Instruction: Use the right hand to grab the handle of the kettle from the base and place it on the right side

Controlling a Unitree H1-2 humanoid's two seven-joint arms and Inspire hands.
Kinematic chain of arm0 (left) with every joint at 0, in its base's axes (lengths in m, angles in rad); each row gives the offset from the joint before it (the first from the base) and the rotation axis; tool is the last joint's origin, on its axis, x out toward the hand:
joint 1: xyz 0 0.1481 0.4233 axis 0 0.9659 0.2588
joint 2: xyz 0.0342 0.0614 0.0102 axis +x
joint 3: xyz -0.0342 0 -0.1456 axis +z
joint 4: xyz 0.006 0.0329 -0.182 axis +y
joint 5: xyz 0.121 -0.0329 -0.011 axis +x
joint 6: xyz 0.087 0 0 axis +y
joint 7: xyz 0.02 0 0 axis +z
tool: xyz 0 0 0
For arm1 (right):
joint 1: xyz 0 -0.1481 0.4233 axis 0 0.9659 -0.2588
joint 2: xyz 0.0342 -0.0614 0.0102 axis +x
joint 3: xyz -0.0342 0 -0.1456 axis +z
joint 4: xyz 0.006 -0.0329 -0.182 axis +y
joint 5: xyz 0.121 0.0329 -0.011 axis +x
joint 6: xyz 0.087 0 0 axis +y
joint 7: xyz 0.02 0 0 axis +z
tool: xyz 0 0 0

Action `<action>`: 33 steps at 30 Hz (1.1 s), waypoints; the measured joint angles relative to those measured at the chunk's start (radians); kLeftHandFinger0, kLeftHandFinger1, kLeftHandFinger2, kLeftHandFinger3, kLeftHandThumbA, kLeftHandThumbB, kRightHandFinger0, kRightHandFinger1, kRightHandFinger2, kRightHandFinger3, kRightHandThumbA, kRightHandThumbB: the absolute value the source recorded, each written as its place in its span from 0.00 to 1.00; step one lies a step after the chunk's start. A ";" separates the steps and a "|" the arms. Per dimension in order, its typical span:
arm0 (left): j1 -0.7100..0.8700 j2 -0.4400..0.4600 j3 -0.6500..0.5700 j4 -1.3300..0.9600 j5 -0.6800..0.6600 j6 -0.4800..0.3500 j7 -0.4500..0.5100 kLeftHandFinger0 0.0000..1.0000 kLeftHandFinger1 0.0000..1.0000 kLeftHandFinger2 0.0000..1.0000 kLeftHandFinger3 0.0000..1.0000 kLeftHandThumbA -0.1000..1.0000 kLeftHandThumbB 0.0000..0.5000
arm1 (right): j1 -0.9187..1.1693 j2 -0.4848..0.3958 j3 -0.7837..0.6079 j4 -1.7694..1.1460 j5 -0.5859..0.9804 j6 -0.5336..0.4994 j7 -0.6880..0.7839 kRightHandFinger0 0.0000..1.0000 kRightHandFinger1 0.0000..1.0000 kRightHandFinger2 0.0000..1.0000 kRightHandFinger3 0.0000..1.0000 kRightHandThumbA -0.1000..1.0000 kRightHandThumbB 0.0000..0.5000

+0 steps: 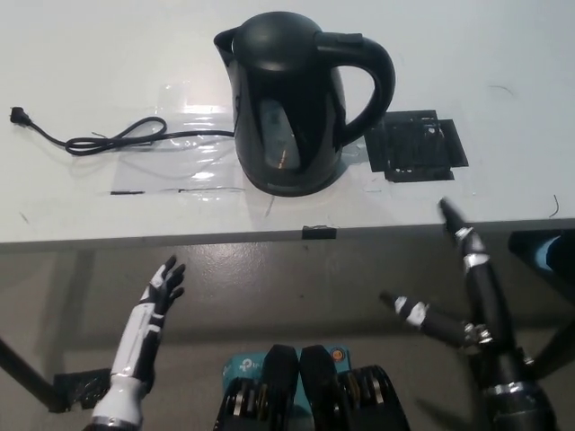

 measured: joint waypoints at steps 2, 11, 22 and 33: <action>-0.003 -0.005 -0.009 0.000 0.003 0.000 -0.004 1.00 1.00 1.00 1.00 1.00 1.00 | -0.020 0.004 -0.015 -0.038 -0.001 0.004 -0.004 1.00 1.00 1.00 1.00 1.00 0.40; 0.001 -0.005 -0.011 0.000 0.024 -0.003 -0.005 1.00 1.00 1.00 1.00 1.00 1.00 | -0.245 0.003 -0.054 -0.033 -0.001 0.099 -0.005 1.00 1.00 1.00 1.00 0.99 0.50; 0.009 -0.004 -0.009 0.002 0.024 -0.017 -0.005 1.00 1.00 1.00 1.00 1.00 1.00 | -0.544 0.005 -0.058 0.267 -0.045 0.238 -0.024 1.00 1.00 1.00 1.00 0.89 0.47; 0.009 -0.004 -0.006 0.004 0.023 -0.025 -0.005 1.00 1.00 1.00 1.00 1.00 1.00 | -0.708 0.004 -0.041 0.550 -0.064 0.249 -0.050 1.00 1.00 1.00 1.00 0.88 0.50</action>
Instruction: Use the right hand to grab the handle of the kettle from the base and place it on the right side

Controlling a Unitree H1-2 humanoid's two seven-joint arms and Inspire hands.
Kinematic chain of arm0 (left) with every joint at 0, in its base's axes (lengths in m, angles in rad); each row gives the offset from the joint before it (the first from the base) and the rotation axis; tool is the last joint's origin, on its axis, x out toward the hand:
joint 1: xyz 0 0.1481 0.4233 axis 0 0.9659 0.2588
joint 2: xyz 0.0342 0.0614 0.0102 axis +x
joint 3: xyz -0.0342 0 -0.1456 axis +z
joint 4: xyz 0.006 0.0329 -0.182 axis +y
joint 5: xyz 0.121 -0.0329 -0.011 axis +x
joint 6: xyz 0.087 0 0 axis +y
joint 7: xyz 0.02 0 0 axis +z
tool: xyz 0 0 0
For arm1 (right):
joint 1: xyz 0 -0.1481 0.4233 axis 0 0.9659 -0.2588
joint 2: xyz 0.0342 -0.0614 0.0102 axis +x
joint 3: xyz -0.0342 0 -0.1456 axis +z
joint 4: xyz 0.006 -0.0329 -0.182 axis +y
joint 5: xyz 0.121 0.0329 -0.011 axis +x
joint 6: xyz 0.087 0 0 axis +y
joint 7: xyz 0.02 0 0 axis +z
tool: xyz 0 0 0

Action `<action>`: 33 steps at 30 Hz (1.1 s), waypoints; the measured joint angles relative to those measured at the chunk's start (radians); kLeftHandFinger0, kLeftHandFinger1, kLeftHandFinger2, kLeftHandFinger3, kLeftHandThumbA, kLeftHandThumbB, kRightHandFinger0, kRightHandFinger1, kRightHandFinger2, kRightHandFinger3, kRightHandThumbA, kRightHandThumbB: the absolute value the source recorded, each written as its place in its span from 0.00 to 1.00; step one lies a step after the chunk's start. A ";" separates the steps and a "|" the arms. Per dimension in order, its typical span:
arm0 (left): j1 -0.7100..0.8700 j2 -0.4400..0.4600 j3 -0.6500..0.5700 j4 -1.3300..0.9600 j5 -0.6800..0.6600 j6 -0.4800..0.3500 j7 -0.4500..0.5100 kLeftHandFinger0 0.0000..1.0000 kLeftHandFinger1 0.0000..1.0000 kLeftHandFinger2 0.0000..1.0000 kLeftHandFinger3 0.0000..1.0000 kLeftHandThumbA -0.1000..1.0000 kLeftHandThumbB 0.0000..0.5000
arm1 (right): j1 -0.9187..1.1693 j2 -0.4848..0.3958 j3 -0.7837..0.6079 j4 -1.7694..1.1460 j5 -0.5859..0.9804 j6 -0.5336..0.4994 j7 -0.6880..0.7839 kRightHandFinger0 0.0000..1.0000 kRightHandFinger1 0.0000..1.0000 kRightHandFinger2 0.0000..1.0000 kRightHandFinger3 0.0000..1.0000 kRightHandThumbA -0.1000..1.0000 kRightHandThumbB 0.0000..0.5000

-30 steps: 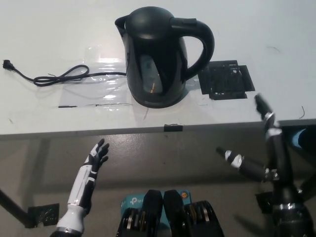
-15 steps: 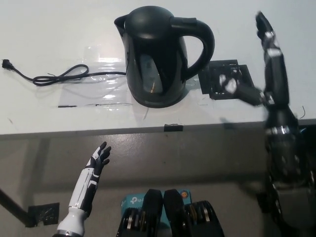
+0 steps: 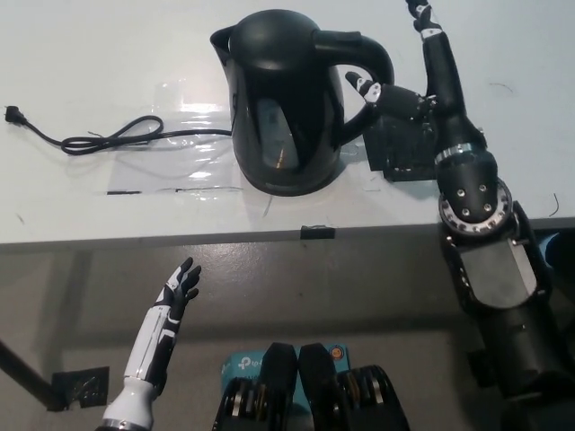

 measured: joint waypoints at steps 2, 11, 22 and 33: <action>0.000 0.001 0.001 0.000 -0.001 -0.002 0.000 1.00 1.00 1.00 1.00 1.00 1.00 | -0.016 0.000 0.002 0.036 0.000 -0.001 -0.006 1.00 1.00 1.00 1.00 0.89 0.52; 0.000 0.005 0.002 -0.002 -0.001 -0.002 0.000 1.00 1.00 1.00 1.00 1.00 1.00 | -0.060 0.000 0.013 0.142 -0.002 -0.005 -0.026 1.00 1.00 1.00 1.00 0.90 0.54; 0.000 0.006 0.002 -0.001 -0.001 -0.003 0.000 1.00 1.00 1.00 1.00 1.00 1.00 | -0.090 -0.002 0.019 0.211 -0.002 -0.012 -0.047 1.00 1.00 1.00 1.00 0.86 0.55; 0.000 0.006 0.004 0.000 -0.006 -0.006 -0.001 1.00 1.00 1.00 1.00 1.00 1.00 | -0.136 0.018 0.020 0.265 -0.005 -0.014 -0.072 0.01 0.10 0.33 0.37 0.00 0.41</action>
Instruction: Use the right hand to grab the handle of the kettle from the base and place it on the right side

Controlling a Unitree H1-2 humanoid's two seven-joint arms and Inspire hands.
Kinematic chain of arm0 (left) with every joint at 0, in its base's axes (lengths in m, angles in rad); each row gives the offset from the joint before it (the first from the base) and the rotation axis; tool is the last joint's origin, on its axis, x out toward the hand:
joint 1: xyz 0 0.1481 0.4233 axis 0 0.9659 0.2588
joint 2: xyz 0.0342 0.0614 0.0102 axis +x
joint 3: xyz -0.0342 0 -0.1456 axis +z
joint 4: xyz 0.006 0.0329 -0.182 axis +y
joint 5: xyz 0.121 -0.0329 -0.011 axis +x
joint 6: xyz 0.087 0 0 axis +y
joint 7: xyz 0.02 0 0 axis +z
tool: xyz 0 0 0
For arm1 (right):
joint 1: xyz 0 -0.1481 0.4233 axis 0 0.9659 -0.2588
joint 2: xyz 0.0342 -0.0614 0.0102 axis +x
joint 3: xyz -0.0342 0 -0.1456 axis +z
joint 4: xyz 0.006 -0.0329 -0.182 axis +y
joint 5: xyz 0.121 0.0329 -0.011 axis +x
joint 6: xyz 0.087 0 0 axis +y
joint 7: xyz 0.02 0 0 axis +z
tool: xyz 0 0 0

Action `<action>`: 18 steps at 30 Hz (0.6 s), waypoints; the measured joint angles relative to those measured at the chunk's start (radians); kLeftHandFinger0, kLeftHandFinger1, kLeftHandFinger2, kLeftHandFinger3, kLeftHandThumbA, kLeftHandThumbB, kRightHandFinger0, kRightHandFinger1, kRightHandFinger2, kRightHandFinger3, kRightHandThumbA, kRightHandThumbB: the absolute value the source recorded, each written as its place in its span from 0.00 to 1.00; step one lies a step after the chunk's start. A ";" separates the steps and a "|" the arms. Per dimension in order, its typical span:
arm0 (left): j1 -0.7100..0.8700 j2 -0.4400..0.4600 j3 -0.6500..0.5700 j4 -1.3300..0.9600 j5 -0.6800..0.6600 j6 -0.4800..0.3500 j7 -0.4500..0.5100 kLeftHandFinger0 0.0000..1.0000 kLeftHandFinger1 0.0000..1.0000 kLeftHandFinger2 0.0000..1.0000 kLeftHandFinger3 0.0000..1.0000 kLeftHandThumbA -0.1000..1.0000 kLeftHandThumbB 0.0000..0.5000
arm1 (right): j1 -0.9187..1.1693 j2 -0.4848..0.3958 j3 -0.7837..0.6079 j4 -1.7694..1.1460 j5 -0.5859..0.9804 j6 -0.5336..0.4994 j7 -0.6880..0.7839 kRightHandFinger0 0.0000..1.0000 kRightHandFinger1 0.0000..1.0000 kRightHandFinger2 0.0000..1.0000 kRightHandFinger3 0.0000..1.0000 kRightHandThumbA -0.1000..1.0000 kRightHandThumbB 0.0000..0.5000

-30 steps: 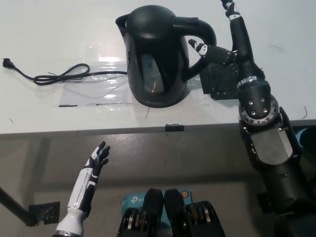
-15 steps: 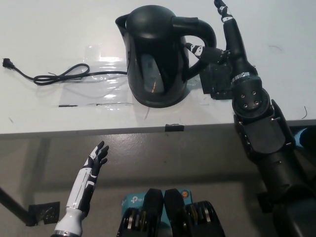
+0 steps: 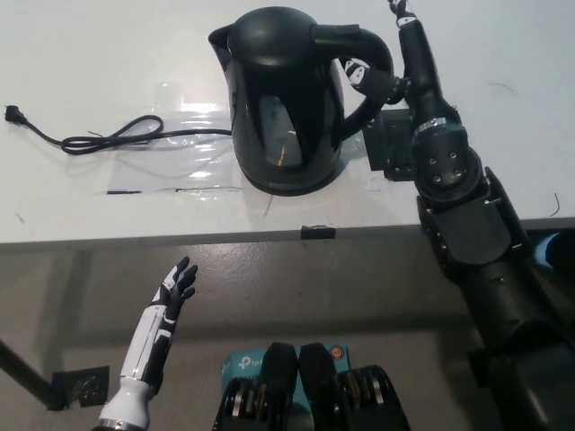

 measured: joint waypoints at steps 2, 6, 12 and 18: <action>0.000 0.000 0.000 0.000 -0.002 0.000 0.000 1.00 1.00 1.00 1.00 1.00 1.00 | -0.004 0.011 0.002 0.018 -0.009 -0.002 -0.034 0.00 0.08 0.49 0.49 0.00 0.39; 0.000 0.000 0.001 0.000 -0.007 0.000 -0.002 1.00 1.00 1.00 1.00 1.00 1.00 | -0.028 0.020 0.026 0.078 -0.040 -0.015 -0.107 0.00 0.29 0.78 0.89 0.00 0.37; 0.000 0.001 0.002 0.000 -0.022 -0.003 -0.012 1.00 1.00 1.00 1.00 1.00 1.00 | -0.082 0.024 0.059 0.162 -0.062 -0.035 -0.166 0.00 0.33 0.79 0.89 0.00 0.34; 0.005 0.003 0.004 -0.001 -0.035 -0.004 -0.022 1.00 1.00 1.00 1.00 1.00 1.00 | -0.095 0.025 0.073 0.230 -0.063 -0.089 -0.218 0.00 0.33 0.78 0.88 0.00 0.32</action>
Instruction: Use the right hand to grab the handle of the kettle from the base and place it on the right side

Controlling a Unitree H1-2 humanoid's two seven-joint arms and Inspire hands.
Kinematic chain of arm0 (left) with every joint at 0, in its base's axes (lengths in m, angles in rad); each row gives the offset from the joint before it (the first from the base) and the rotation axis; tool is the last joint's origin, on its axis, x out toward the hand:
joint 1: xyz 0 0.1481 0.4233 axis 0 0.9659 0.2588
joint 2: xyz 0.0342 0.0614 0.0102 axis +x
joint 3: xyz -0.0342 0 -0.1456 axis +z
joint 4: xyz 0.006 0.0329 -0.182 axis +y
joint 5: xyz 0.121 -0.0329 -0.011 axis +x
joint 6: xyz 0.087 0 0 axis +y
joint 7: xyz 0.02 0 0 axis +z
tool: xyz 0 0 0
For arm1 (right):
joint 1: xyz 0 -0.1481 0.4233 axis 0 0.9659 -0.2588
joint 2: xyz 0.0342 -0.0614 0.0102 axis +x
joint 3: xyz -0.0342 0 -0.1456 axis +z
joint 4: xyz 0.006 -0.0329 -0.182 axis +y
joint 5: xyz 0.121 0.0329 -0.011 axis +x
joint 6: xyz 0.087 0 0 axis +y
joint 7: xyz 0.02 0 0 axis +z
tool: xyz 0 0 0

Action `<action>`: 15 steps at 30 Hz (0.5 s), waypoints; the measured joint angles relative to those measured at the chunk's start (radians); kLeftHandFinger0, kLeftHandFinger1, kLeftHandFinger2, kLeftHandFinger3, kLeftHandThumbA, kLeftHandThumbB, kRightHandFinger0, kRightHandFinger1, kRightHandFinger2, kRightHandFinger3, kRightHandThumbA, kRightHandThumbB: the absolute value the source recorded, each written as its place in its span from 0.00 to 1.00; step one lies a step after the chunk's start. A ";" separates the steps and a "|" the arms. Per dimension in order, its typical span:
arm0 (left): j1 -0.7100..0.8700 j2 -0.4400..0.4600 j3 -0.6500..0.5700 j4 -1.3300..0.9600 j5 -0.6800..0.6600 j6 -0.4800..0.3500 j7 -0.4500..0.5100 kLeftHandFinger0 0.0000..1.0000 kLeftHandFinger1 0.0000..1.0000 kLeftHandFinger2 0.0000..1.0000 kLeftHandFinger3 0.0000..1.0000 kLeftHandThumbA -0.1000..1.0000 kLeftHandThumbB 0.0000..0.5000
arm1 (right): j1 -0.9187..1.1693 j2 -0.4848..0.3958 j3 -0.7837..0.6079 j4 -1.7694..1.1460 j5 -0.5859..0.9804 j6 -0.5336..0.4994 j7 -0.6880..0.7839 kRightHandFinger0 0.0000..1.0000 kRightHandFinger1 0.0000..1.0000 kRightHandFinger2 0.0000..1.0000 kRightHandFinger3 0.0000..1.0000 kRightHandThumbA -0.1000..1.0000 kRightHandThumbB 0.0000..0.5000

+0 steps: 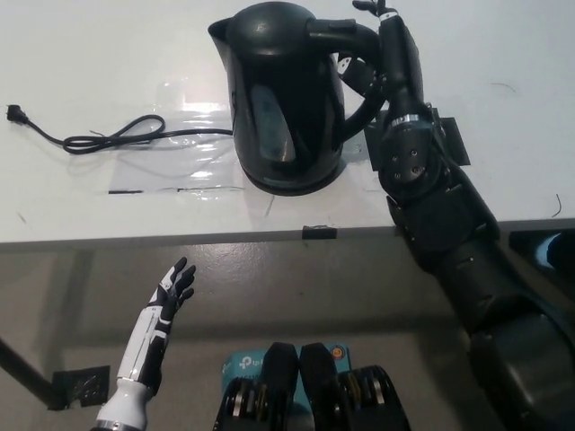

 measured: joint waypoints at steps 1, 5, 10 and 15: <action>0.000 0.000 0.000 0.000 -0.002 0.000 -0.001 1.00 1.00 1.00 1.00 1.00 1.00 | 0.000 0.000 0.003 0.006 0.000 -0.008 -0.006 0.00 0.33 0.78 0.89 0.00 0.30; 0.003 0.000 0.000 -0.001 -0.006 0.000 -0.007 1.00 1.00 1.00 1.00 1.00 1.00 | -0.002 0.000 0.016 0.024 -0.001 -0.037 -0.037 0.00 0.31 0.75 0.85 0.00 0.27; 0.021 0.000 0.000 -0.007 -0.009 0.001 -0.008 1.00 1.00 1.00 1.00 1.00 1.00 | -0.002 0.006 0.019 0.040 -0.003 -0.058 -0.078 0.00 0.26 0.71 0.80 0.00 0.23; 0.025 0.001 0.000 -0.008 -0.017 0.001 -0.010 1.00 1.00 1.00 1.00 1.00 1.00 | -0.003 0.007 0.011 0.070 -0.001 -0.099 -0.123 0.00 0.28 0.72 0.72 0.00 0.27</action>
